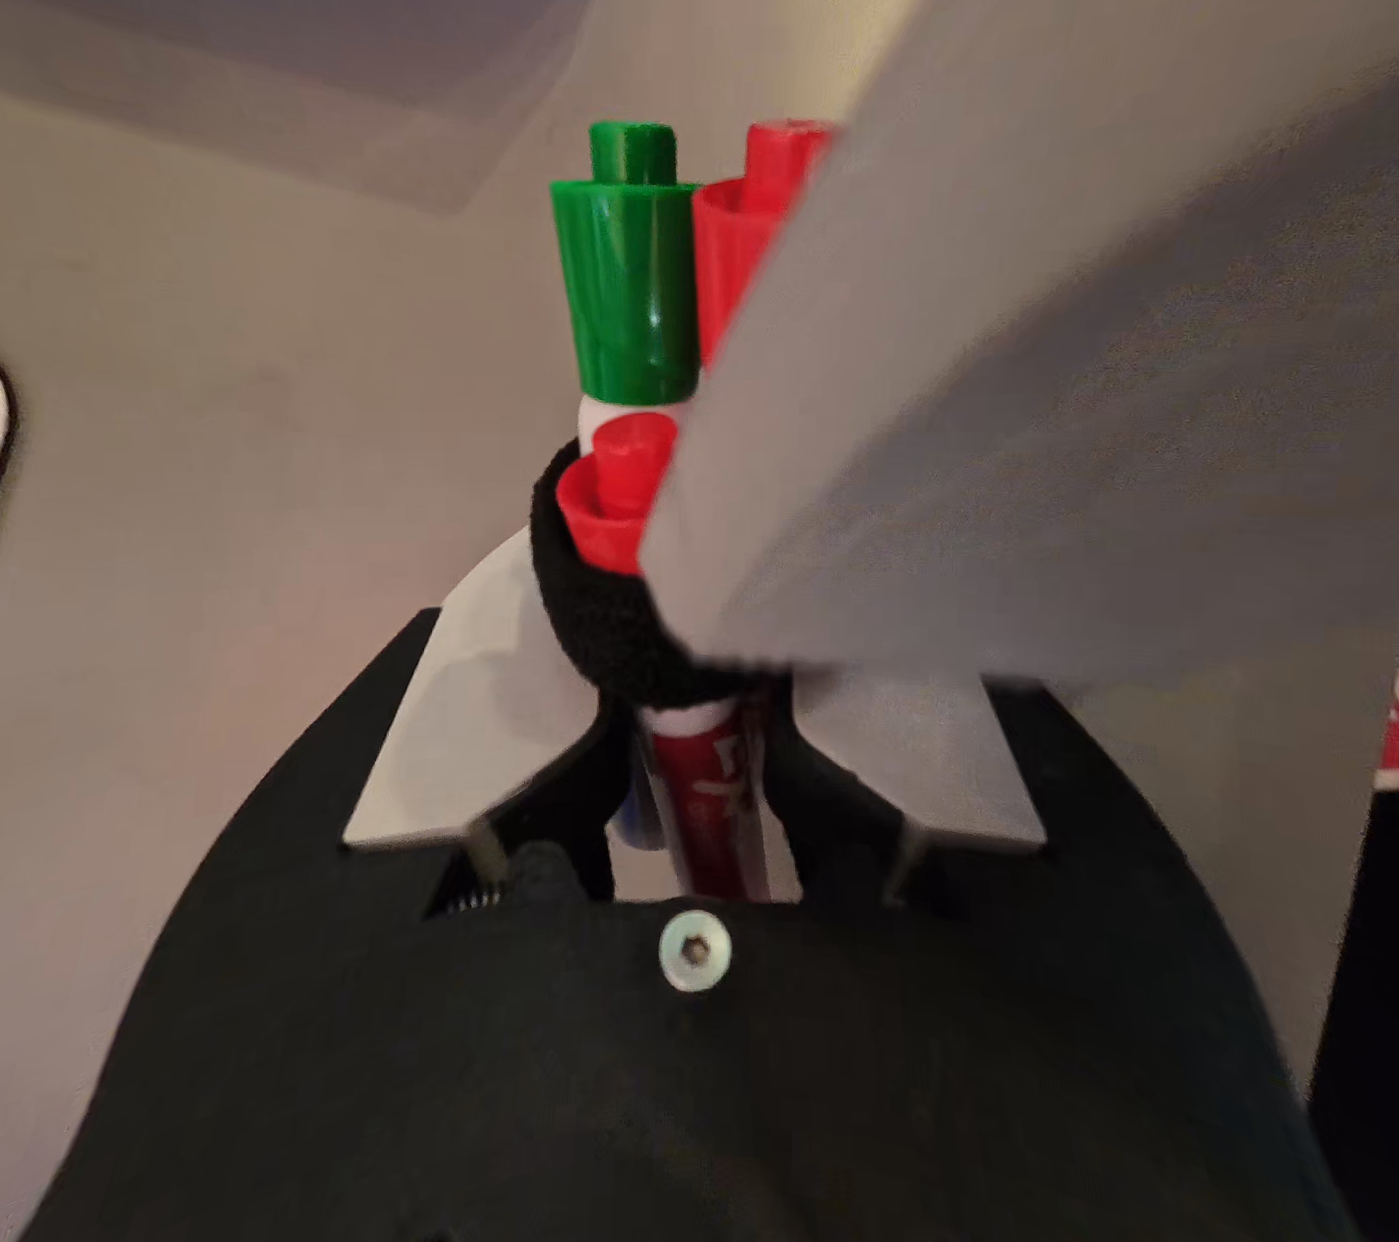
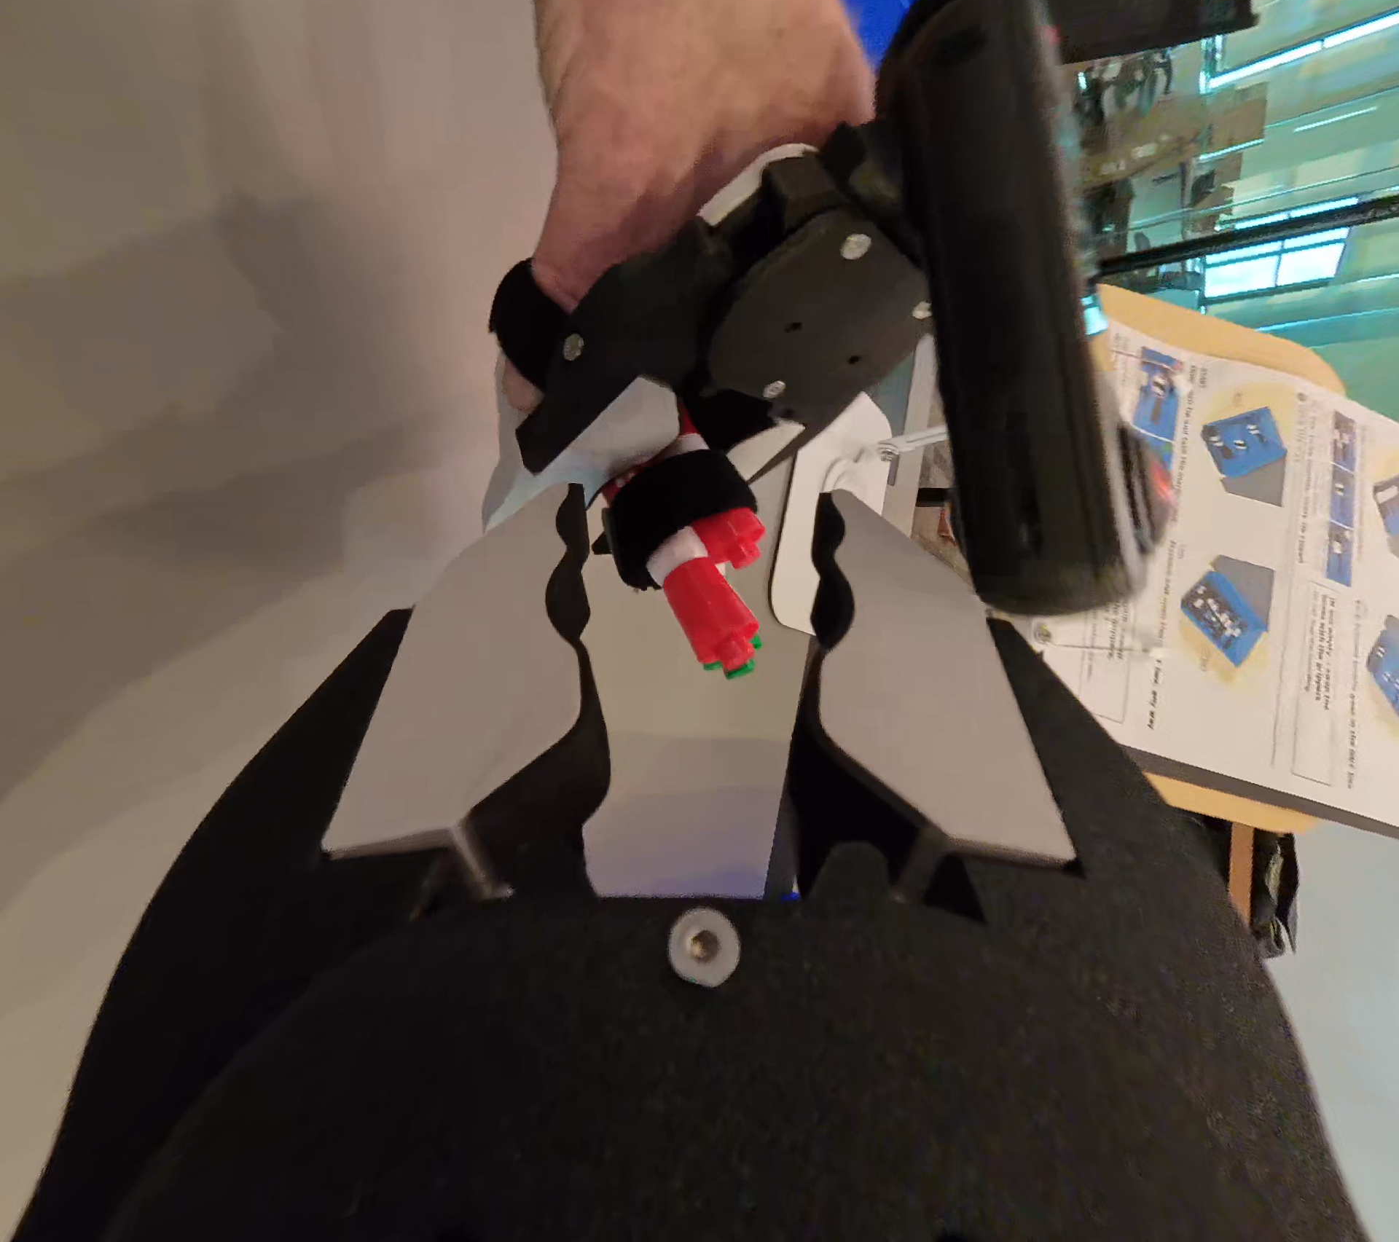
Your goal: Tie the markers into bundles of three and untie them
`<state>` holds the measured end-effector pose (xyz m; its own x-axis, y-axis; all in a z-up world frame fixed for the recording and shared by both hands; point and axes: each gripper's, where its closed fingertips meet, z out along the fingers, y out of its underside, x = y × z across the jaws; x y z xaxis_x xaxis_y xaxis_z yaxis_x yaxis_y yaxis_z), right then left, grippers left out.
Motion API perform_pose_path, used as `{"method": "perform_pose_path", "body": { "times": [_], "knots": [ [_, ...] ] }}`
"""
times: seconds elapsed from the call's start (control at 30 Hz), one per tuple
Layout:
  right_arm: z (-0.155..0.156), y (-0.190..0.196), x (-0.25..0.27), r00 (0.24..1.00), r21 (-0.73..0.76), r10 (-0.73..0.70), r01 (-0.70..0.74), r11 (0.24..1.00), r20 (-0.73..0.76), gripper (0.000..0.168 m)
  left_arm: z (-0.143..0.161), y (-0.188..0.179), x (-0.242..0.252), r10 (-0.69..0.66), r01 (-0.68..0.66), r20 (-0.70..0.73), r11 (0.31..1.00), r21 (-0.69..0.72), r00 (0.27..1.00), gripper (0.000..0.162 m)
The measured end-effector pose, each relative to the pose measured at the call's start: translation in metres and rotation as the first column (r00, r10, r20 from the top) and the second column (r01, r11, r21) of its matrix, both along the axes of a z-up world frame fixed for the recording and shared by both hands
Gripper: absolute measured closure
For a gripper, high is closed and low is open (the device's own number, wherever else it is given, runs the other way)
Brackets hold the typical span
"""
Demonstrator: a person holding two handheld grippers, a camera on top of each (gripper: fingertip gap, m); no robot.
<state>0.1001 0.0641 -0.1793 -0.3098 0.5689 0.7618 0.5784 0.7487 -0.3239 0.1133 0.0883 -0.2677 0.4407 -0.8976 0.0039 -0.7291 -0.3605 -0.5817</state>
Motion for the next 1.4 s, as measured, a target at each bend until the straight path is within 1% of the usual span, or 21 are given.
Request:
{"method": "perform_pose_path", "body": {
  "times": [0.1, 0.2, 0.27, 0.33, 0.4, 0.43, 0.5, 0.57, 0.63, 0.67, 0.7, 0.73, 0.83, 0.87, 0.97, 1.03, 1.1, 1.2, 1.3, 1.37, 1.4],
  "knots": [
    [0.015, -0.001, 0.002, 0.995, -0.037, -0.021, 0.017, 0.999, -0.095, 0.105, 0.001, 0.004, 0.0, 0.048, -0.052, 0.105, 0.998, 0.036, 0.993, 0.121],
    [0.033, -0.001, 0.005, 0.968, -0.15, -0.066, 0.029, 0.988, -0.243, 0.113, 0.005, 0.004, 0.0, 0.083, -0.103, 0.25, 0.992, 0.07, 0.965, 0.121],
    [0.037, 0.004, 0.007, 0.937, -0.246, -0.121, 0.04, 0.969, -0.328, 0.114, 0.002, 0.002, -0.002, 0.088, -0.121, 0.313, 0.989, 0.086, 0.946, 0.121],
    [0.028, 0.011, 0.008, 0.917, -0.346, -0.186, 0.056, 0.937, -0.354, 0.117, 0.002, 0.004, -0.008, 0.127, -0.18, 0.388, 0.979, 0.101, 0.913, 0.12],
    [0.011, 0.016, 0.004, 0.908, -0.442, -0.231, 0.058, 0.895, -0.349, 0.116, 0.002, 0.001, -0.011, 0.131, -0.202, 0.45, 0.973, 0.114, 0.883, 0.12],
    [0.003, 0.014, 0.0, 0.907, -0.497, -0.239, 0.038, 0.867, -0.347, 0.115, 0.002, 0.001, -0.014, 0.123, -0.212, 0.461, 0.966, 0.147, 0.879, 0.12],
    [-0.009, 0.013, -0.009, 0.896, -0.6, -0.268, 0.002, 0.8, -0.354, 0.111, -0.001, -0.003, -0.013, 0.123, -0.208, 0.507, 0.971, 0.115, 0.853, 0.121],
    [-0.017, 0.009, -0.019, 0.894, -0.662, -0.275, -0.032, 0.749, -0.354, 0.105, -0.011, -0.005, -0.014, 0.114, -0.205, 0.443, 0.965, 0.164, 0.889, 0.121],
    [-0.025, 0.004, -0.029, 0.898, -0.689, -0.264, -0.059, 0.722, -0.352, 0.101, -0.005, -0.008, -0.01, 0.088, -0.192, 0.48, 0.966, 0.172, 0.873, 0.121],
    [-0.028, 0.002, -0.033, 0.901, -0.701, -0.257, -0.071, 0.709, -0.35, 0.102, -0.006, -0.008, -0.011, 0.101, -0.195, 0.482, 0.969, 0.149, 0.871, 0.121],
    [-0.031, -0.001, -0.037, 0.902, -0.711, -0.249, -0.085, 0.698, -0.352, 0.109, -0.01, -0.008, -0.012, 0.117, -0.2, 0.465, 0.971, 0.132, 0.878, 0.121],
    [-0.033, -0.004, -0.041, 0.905, -0.717, -0.238, -0.099, 0.69, -0.353, 0.115, -0.011, -0.009, -0.012, 0.111, -0.191, 0.459, 0.973, 0.132, 0.882, 0.121],
    [-0.042, -0.011, -0.048, 0.918, -0.73, -0.215, -0.106, 0.675, -0.333, 0.119, -0.009, -0.012, -0.014, 0.097, -0.193, 0.452, 0.967, 0.169, 0.887, 0.121],
    [-0.043, -0.015, -0.049, 0.922, -0.737, -0.201, -0.12, 0.665, -0.331, 0.123, -0.011, -0.014, -0.014, 0.094, -0.186, 0.443, 0.968, 0.167, 0.891, 0.121],
    [-0.047, -0.019, -0.052, 0.929, -0.728, -0.187, -0.114, 0.676, -0.32, 0.127, -0.02, -0.018, -0.016, 0.094, -0.168, 0.383, 0.972, 0.166, 0.919, 0.118],
    [-0.047, -0.021, -0.053, 0.924, -0.726, -0.187, -0.125, 0.676, -0.334, 0.127, -0.019, -0.02, -0.016, 0.089, -0.164, 0.386, 0.973, 0.166, 0.918, 0.121],
    [-0.049, -0.021, -0.052, 0.925, -0.734, -0.186, -0.129, 0.667, -0.332, 0.128, -0.021, -0.021, -0.016, 0.087, -0.159, 0.373, 0.973, 0.165, 0.924, 0.119],
    [-0.055, -0.025, -0.052, 0.927, -0.736, -0.189, -0.122, 0.666, -0.324, 0.127, -0.026, -0.023, -0.019, 0.091, -0.157, 0.332, 0.971, 0.178, 0.939, 0.117],
    [-0.059, -0.027, -0.052, 0.924, -0.736, -0.191, -0.126, 0.665, -0.331, 0.125, -0.027, -0.027, -0.019, 0.087, -0.149, 0.329, 0.975, 0.168, 0.94, 0.111],
    [-0.06, -0.03, -0.054, 0.924, -0.749, -0.192, -0.134, 0.648, -0.332, 0.122, -0.026, -0.031, -0.019, 0.068, -0.13, 0.339, 0.978, 0.161, 0.938, 0.115],
    [-0.061, -0.03, -0.053, 0.923, -0.744, -0.193, -0.132, 0.655, -0.333, 0.122, -0.027, -0.031, -0.021, 0.078, -0.136, 0.341, 0.98, 0.148, 0.937, 0.116]
  ]
}}
